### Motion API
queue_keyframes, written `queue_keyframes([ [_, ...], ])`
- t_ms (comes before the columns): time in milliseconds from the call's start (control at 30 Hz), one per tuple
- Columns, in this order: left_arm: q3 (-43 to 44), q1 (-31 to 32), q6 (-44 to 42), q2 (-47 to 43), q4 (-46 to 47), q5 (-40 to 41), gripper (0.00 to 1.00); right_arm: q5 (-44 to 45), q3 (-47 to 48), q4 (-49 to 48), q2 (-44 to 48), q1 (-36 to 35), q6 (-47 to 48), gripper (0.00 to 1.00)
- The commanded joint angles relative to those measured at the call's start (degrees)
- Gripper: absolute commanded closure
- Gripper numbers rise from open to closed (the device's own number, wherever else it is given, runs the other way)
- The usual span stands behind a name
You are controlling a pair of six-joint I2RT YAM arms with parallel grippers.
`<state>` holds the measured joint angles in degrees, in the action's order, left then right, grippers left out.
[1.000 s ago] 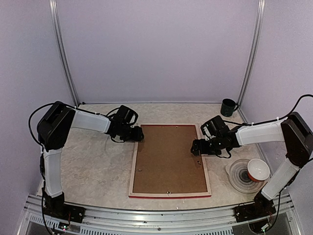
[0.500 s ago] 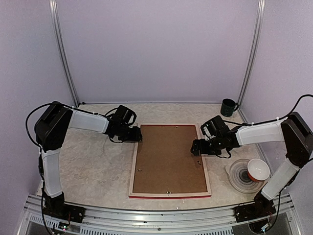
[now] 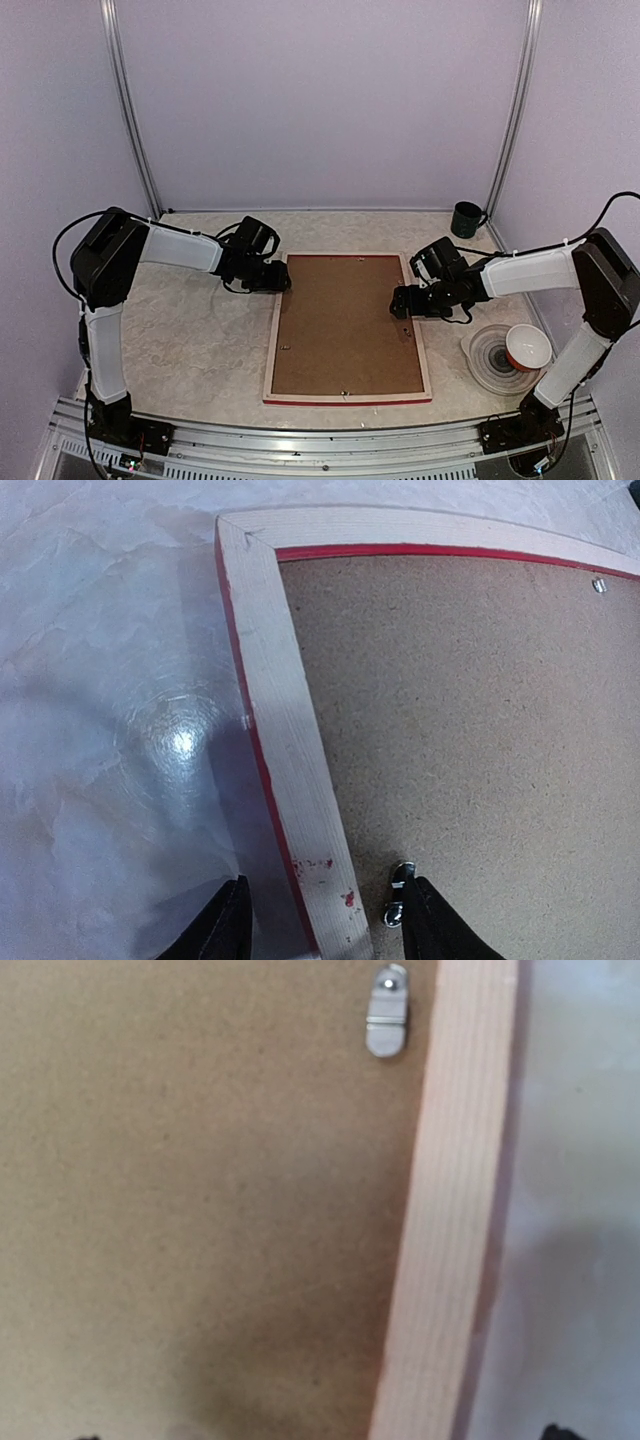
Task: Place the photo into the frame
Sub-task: Press the fastener onto the backboard.
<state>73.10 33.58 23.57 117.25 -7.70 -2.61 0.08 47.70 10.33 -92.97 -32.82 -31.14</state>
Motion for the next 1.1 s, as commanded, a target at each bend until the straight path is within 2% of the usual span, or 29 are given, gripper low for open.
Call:
queue_keyframes([
  [0, -0.91, 0.43, -0.37, -0.82, -0.29, -0.19, 0.50, 0.01, 0.92, -0.09, -0.81, 0.47, 0.19, 0.05],
  [467, 3.10, 1.28, -1.66, 2.59, -3.07, 1.79, 0.50, 0.03, 0.81, -0.19, -1.12, 0.47, 0.49, 0.04],
  [600, 4.06, 1.40, -2.04, 3.77, -4.45, 2.47, 0.56, 0.01, 0.90, -0.44, -1.59, 0.47, 0.46, 0.05],
  [800, 3.09, 1.27, -1.57, 2.96, -3.50, 3.80, 0.57, 0.01, 0.95, -0.45, -1.69, 0.47, 0.55, 0.05],
  [1067, 1.61, 0.74, 0.31, 0.58, -1.23, 1.44, 0.51, -1.58, 0.41, -0.66, -1.48, 0.43, 0.21, 0.04],
])
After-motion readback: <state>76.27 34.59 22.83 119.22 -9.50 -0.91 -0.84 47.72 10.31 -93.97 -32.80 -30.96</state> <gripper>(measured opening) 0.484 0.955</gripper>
